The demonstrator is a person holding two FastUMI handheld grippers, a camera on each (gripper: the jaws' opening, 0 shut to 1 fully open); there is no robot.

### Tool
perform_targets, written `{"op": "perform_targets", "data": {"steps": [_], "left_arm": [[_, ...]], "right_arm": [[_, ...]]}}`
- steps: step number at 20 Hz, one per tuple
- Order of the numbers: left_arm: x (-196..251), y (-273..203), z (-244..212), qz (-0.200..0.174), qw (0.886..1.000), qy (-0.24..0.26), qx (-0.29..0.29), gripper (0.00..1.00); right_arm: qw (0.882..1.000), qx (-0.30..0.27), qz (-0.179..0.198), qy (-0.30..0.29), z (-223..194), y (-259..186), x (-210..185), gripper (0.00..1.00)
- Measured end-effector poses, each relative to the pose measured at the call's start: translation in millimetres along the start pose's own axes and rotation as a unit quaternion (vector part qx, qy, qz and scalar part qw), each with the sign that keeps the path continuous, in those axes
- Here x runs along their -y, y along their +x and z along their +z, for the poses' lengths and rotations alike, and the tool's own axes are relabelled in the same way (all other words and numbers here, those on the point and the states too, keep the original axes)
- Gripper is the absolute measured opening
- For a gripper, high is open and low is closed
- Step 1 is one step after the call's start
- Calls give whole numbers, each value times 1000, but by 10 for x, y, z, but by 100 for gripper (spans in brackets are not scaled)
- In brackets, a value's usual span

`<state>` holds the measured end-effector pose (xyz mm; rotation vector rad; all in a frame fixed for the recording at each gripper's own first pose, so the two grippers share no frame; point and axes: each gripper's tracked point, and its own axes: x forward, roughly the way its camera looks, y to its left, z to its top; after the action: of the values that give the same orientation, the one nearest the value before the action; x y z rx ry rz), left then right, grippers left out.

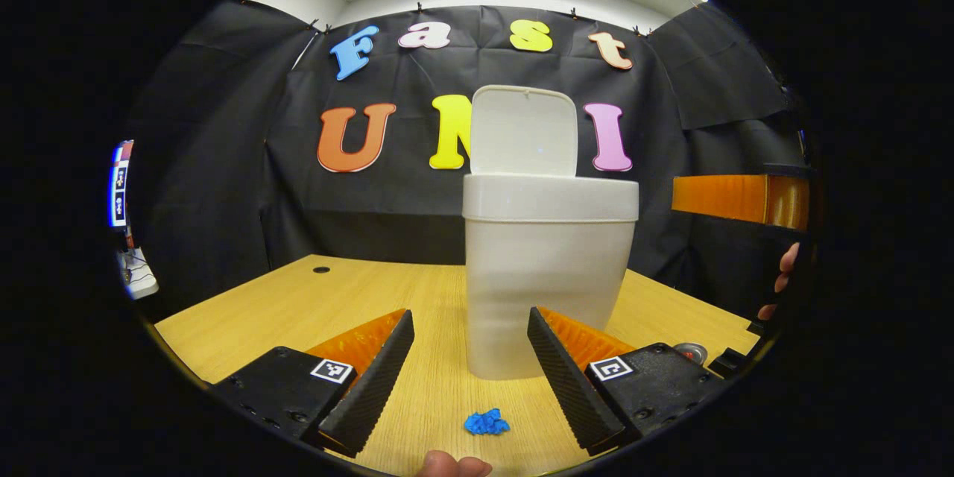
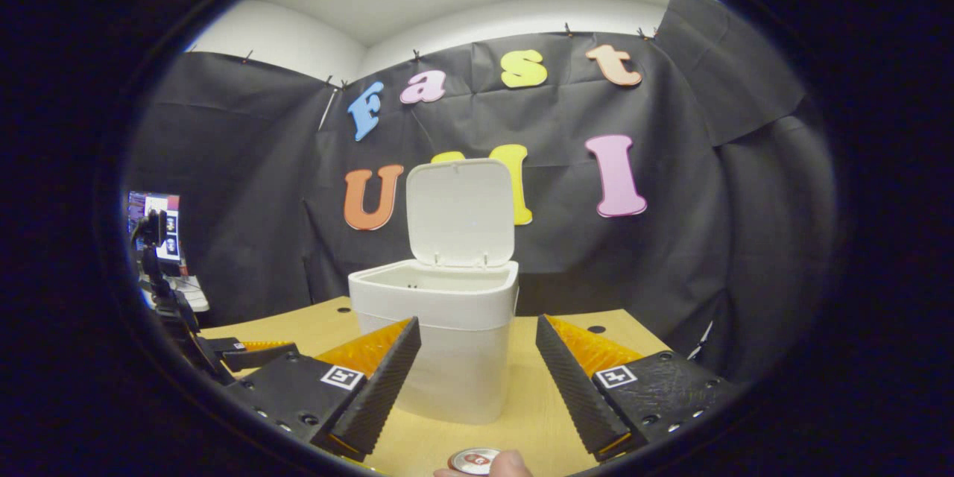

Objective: Press the lid of the desktop garbage bin to open it, pick up the crumpled paper on the desktop and throw it into the bin, then pick up the pop can on the desktop and drop it into the bin, and finally close the garbage bin lid.

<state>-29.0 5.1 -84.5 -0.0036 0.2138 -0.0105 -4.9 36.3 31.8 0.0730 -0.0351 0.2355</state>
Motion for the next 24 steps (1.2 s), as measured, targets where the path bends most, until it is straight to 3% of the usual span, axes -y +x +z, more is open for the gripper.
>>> {"op": "perform_targets", "data": {"steps": [4,14,21,24], "left_arm": [[124,-20,-395,-17,998,-3,-53,99],[149,-73,-1185,-13,989,1,-149,100],[183,-70,-1439,-10,983,-18,-181,99],[158,-61,-1461,-4,984,-8,-180,90]], "right_arm": [[1000,-12,-9,-14,-246,-83,126,97],[999,-36,-25,-11,-765,-353,333,96],[999,-46,-28,-7,-954,-454,325,97],[998,-46,-29,-5,-1030,-491,316,96]]}}
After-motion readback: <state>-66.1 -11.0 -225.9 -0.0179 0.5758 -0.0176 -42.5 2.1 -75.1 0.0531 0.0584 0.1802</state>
